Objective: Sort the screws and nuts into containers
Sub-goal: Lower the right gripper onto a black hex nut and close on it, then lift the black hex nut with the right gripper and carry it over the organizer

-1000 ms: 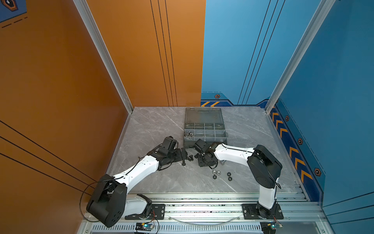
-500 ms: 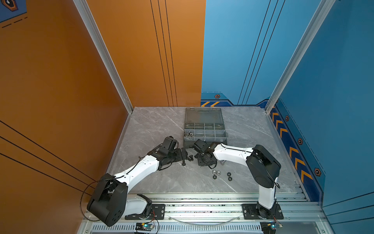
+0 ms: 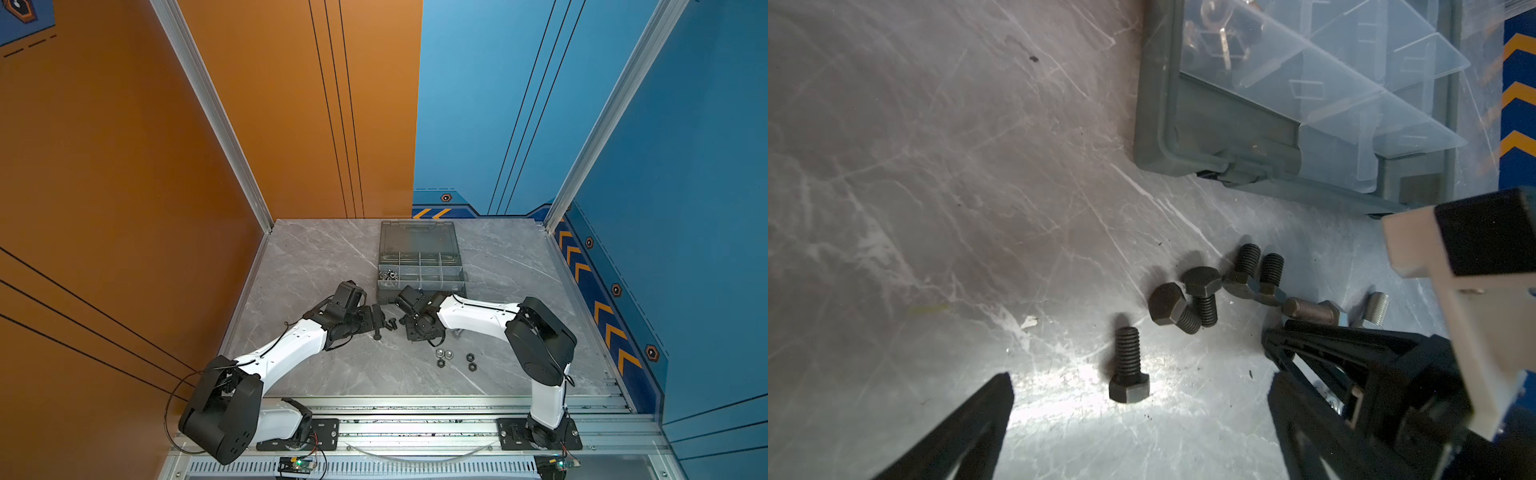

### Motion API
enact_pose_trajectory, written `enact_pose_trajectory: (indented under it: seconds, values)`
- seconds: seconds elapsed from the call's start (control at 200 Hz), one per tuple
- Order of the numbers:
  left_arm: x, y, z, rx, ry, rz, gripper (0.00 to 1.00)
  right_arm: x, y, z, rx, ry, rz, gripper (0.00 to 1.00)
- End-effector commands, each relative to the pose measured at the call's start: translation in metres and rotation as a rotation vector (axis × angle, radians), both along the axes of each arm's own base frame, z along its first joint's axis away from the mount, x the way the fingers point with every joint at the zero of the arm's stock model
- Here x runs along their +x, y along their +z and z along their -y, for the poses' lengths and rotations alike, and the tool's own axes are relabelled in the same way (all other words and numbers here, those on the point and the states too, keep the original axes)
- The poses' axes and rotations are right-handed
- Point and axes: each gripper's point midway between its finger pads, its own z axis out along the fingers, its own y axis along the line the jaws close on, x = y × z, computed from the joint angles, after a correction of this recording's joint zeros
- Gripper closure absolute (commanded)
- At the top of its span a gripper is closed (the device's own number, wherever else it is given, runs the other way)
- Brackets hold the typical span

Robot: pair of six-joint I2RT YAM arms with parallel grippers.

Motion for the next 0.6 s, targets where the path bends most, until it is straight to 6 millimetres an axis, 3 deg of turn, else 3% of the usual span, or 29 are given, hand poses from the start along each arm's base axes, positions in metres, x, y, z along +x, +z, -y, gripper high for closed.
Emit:
enact_pose_trajectory:
  seconds: [0.0,0.19,0.34,0.461,0.591]
  values:
    - [-0.004,-0.003,-0.002,-0.003,0.001,-0.012,0.02,-0.012,-0.011,0.012,-0.063,0.004,-0.044,0.76]
    - [-0.005,-0.002,-0.002,-0.001,0.002,-0.008,0.02,-0.011,-0.009,0.012,-0.061,0.008,-0.043,0.78]
    - [-0.005,-0.002,-0.002,-0.001,0.003,-0.007,0.02,-0.011,-0.005,0.011,-0.052,0.018,-0.038,0.91]
    - [-0.005,-0.002,-0.002,-0.001,0.003,-0.008,0.02,-0.008,0.004,0.01,-0.034,0.024,-0.022,0.99]
    - [-0.005,-0.002,-0.002,-0.001,0.004,-0.008,0.02,-0.003,0.021,-0.001,0.014,0.08,0.009,1.0]
